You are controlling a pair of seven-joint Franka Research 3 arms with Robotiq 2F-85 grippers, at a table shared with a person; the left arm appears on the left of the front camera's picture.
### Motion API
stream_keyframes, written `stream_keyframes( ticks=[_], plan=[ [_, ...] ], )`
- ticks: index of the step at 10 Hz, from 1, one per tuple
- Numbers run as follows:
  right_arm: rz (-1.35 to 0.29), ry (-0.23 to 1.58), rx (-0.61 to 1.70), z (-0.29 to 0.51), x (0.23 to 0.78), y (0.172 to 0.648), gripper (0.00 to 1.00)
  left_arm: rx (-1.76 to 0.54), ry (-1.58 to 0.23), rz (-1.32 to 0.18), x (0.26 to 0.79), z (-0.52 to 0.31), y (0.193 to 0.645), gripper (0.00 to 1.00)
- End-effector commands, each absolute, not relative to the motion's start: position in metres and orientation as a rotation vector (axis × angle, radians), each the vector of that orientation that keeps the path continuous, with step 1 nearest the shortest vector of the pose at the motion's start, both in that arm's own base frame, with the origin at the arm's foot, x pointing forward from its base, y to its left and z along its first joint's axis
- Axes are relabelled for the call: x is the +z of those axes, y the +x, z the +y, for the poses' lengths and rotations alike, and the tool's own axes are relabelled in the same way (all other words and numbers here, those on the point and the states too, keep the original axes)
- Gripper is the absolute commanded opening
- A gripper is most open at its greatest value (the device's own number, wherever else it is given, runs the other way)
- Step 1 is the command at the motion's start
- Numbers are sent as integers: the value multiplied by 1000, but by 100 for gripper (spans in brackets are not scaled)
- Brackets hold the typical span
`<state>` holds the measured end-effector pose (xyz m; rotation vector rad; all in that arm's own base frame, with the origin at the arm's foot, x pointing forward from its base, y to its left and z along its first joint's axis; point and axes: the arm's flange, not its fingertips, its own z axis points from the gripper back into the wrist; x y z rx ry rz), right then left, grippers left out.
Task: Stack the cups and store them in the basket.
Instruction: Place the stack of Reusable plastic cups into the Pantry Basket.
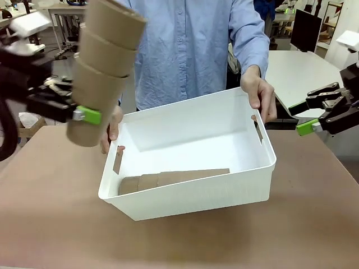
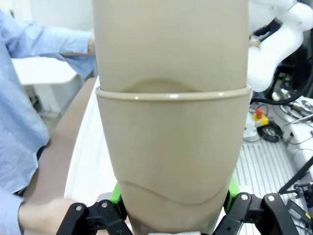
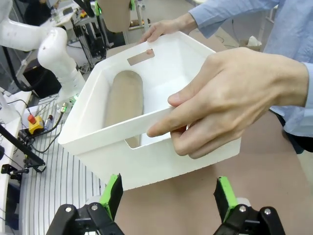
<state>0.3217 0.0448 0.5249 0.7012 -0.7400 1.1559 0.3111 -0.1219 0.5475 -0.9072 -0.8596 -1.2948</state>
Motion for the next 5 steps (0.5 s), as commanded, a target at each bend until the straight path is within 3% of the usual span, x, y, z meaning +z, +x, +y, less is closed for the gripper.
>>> stream_keyframes(
  ticks=[1,5],
  plan=[
    [-760,709,1167,44,525,324,100,-1304,-798,-756,566,-158,330,85],
    [-760,709,1167,44,525,324,100,-1365,-585,-615,552,-230,357,85]
  ],
)
